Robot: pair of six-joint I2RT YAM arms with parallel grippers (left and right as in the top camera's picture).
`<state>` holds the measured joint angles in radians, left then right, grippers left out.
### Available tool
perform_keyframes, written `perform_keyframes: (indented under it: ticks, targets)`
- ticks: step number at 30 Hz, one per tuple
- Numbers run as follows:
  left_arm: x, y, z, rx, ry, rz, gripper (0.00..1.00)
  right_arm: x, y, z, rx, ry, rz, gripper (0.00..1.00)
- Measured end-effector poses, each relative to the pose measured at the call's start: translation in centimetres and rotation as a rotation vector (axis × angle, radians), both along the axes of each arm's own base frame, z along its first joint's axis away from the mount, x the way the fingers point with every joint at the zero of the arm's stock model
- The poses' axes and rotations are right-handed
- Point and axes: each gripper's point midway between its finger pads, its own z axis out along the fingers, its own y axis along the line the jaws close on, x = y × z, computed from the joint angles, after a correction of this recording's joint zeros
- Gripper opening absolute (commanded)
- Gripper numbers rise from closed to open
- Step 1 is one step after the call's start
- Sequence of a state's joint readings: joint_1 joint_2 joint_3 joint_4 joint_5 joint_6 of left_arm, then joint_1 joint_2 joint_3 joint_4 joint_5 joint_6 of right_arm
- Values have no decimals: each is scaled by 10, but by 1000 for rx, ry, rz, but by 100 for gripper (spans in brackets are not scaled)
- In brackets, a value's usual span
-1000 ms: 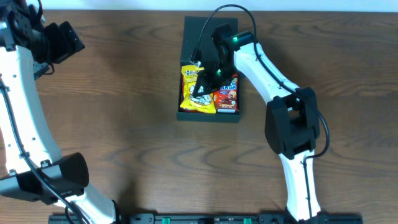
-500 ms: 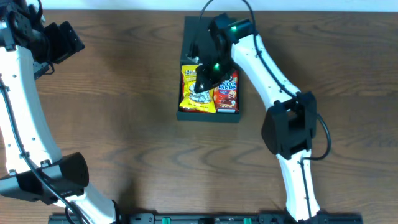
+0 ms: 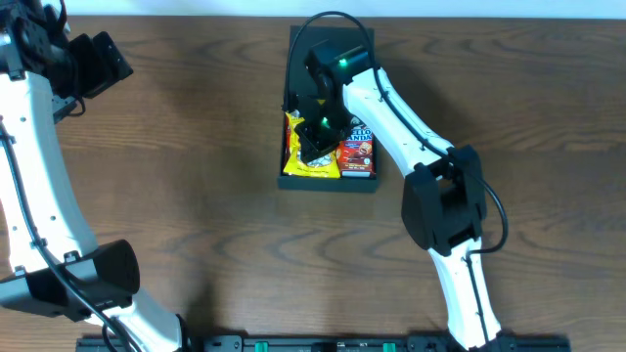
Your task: Pack container
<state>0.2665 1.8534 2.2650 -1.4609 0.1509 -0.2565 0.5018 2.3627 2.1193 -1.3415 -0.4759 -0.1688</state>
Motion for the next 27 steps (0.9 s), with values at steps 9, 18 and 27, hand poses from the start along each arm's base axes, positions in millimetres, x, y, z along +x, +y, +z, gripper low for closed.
perform_keyframes:
  ticks: [9,18,27]
  targets:
    - [0,0,0,1,-2,0,95,0,0,0,-3,-5,-16,2]
    - [0,0,0,1,-2,1,95,30,-10,31,-33,-184,-38,2]
    - [0,0,0,0,-1,0,95,77,-56,51,-101,-327,-168,2]
